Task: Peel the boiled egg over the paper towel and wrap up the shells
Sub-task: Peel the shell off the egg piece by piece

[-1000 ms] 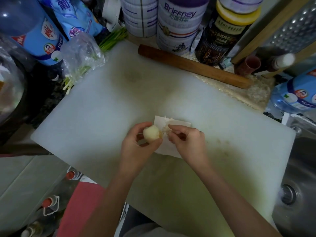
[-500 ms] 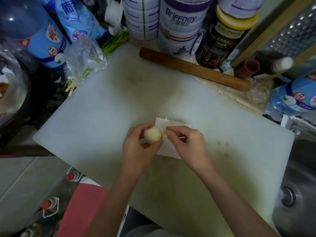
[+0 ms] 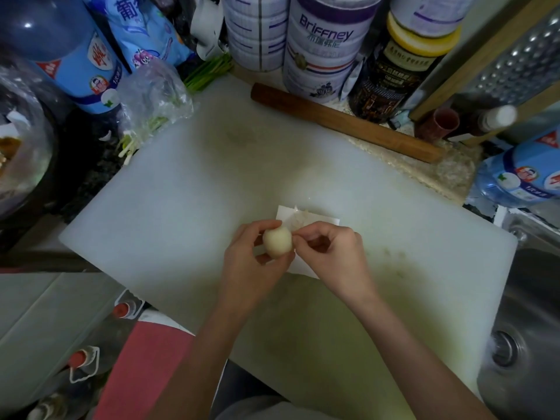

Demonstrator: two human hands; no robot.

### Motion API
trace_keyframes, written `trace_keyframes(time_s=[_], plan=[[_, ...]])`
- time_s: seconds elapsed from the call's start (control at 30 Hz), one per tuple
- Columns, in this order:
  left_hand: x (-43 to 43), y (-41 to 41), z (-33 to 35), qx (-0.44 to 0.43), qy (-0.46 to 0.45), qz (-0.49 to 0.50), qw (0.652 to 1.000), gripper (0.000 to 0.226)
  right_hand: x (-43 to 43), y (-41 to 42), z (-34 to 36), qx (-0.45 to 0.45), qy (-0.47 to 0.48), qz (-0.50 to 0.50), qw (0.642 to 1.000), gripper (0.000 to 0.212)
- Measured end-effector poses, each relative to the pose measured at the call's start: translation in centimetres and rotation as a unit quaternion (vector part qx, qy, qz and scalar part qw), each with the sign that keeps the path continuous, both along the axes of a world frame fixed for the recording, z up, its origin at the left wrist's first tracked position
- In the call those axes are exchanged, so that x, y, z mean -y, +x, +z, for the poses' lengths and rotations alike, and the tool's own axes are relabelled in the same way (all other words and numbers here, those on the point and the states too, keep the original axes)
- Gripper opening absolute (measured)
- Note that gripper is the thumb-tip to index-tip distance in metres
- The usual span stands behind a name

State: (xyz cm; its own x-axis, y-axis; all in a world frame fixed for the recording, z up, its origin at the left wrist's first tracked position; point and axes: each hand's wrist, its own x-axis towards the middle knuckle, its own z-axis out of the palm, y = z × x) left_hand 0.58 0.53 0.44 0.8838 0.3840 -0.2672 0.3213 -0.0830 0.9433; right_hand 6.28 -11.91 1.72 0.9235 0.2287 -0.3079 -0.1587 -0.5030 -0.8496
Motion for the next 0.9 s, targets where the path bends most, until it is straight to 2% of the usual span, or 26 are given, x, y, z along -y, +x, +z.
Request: trace_keyframes(time_s=[0.3, 0.5, 0.67, 0.9], plan=[[-0.11, -0.25, -0.38, -0.01, 0.008, -0.005, 1.0, 0.046, -0.37, -0.1, 0.18, 0.044, -0.067, 0.031, 0.996, 0.008], [-0.28, -0.27, -0.4, -0.018, 0.008, -0.013, 1.0, 0.041, -0.19, 0.11, 0.26, 0.008, -0.044, 0.006, 0.999, 0.021], [-0.1, -0.17, -0.68, -0.022, 0.012, -0.021, 0.999, 0.041, -0.01, 0.42, 0.31, -0.035, -0.02, 0.004, 0.999, 0.015], [-0.02, 0.35, -1.04, -0.029, 0.076, -0.031, 0.996, 0.043, 0.07, 0.58, 0.53, 0.001, -0.035, 0.055, 0.998, 0.011]])
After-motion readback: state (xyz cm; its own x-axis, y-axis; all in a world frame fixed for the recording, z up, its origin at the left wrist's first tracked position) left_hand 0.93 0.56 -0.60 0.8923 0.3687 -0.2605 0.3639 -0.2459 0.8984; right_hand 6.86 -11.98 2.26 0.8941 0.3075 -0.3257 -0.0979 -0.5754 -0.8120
